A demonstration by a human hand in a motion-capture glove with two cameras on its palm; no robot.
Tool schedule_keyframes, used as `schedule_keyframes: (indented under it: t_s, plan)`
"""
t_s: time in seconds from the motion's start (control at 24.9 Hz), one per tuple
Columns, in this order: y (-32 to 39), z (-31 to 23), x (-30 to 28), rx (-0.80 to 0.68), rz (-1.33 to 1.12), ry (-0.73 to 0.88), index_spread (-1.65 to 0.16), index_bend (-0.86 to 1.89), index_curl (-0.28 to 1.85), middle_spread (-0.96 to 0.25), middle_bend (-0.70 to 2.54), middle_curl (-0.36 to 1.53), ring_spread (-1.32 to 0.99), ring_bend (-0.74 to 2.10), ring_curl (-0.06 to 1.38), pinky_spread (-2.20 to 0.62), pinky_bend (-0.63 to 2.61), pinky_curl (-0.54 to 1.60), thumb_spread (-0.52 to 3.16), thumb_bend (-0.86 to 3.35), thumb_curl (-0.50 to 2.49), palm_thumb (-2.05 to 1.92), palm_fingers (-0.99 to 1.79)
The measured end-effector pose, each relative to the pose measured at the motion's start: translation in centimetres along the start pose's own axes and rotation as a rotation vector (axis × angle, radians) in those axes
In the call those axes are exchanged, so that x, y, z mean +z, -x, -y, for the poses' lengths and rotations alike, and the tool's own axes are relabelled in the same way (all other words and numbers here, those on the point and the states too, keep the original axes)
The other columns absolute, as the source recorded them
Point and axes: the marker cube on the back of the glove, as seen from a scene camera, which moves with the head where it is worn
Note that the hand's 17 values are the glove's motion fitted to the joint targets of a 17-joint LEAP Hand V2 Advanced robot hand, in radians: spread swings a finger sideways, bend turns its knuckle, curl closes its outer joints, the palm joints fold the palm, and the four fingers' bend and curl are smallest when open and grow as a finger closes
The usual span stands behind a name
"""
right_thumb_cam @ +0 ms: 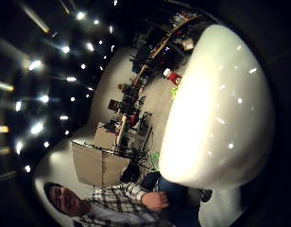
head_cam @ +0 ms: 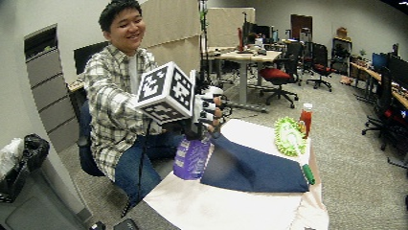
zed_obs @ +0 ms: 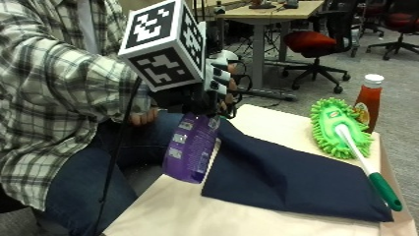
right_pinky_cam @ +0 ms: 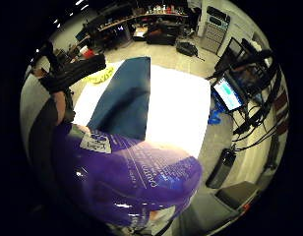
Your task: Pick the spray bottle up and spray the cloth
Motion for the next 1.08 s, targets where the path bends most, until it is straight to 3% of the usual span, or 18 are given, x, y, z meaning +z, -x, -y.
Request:
schedule_keyframes:
  t_s: [0.44,1.08]
  plan:
    - [0.3,0.2,4.0,-0.047,-0.382,0.248,-0.3,0.19,0.56,-0.17,0.47,0.54,-0.22,0.53,0.49,-0.13,0.3,0.41,0.09,-0.03,0.76,1.13,1.23]
    - [2.5,0.8,8.6,-0.16,-0.744,0.441,-0.3,0.19,0.58,-0.17,0.48,0.54,-0.22,0.53,0.49,-0.13,0.31,0.42,0.09,-0.03,0.78,1.12,1.23]
